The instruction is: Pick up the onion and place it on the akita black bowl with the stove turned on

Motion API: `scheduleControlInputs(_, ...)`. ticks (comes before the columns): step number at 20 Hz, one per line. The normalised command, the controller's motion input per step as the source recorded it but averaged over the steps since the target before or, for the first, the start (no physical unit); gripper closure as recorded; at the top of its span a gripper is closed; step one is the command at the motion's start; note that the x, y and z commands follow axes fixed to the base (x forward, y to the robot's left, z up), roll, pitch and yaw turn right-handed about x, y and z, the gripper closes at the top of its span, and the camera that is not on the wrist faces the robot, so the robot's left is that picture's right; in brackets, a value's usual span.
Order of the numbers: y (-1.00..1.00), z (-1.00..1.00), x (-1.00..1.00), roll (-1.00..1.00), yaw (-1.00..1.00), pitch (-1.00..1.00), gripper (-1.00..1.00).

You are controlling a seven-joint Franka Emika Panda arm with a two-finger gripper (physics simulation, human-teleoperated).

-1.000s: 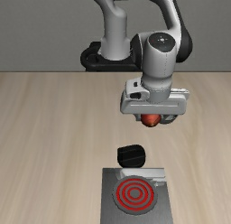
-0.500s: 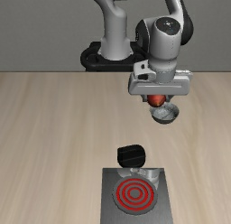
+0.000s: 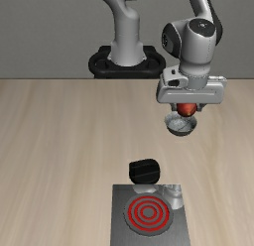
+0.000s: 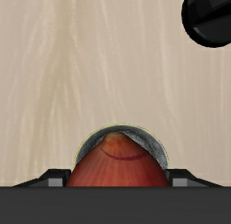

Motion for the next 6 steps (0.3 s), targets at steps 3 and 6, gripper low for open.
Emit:
scheduleControlInputs(3,0.00,0.00,0.00,0.00,0.00,0.00,-1.00)
scheduleControlInputs(6,0.00,0.00,0.00,0.00,0.00,0.00,-1.00)
